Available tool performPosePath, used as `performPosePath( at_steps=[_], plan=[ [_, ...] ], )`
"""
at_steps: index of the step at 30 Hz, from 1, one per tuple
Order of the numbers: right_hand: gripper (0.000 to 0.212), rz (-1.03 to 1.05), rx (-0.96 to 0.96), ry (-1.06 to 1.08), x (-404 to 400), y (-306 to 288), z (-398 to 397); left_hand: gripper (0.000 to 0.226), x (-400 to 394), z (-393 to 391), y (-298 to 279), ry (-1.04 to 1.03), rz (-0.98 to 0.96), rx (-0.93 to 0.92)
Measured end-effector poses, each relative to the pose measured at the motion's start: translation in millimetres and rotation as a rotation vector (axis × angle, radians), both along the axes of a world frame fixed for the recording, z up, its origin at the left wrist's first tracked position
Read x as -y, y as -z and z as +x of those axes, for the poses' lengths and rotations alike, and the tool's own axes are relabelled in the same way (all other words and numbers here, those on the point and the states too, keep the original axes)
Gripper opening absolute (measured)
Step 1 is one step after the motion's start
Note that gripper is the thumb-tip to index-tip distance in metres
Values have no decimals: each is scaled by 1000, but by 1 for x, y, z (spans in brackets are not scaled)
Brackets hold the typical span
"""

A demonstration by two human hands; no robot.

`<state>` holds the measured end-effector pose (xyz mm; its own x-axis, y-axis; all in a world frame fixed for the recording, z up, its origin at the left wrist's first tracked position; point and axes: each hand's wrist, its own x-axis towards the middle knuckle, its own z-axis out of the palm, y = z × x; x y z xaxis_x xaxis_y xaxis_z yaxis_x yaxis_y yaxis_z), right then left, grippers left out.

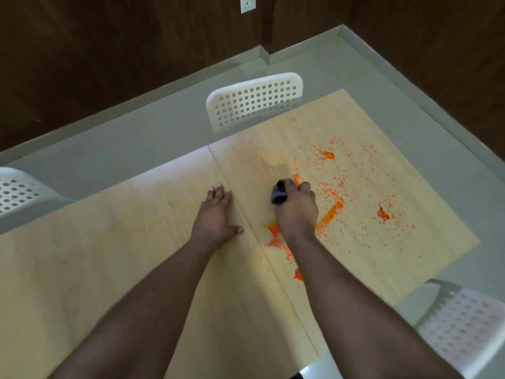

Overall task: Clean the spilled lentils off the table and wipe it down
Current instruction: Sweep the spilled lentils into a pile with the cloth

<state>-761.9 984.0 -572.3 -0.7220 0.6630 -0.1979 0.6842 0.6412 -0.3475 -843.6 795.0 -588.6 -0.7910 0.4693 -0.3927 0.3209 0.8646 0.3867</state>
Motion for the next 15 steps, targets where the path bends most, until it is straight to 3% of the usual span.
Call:
performPosePath(
  at_steps=[6,15],
  plan=[
    [65,-46,-200,-62,7,-9,23,84,4,36,-1,7,37,-42],
    [63,-148,-93,-396,81,-6,66,115,25,73,-3,27,98,3]
  ],
)
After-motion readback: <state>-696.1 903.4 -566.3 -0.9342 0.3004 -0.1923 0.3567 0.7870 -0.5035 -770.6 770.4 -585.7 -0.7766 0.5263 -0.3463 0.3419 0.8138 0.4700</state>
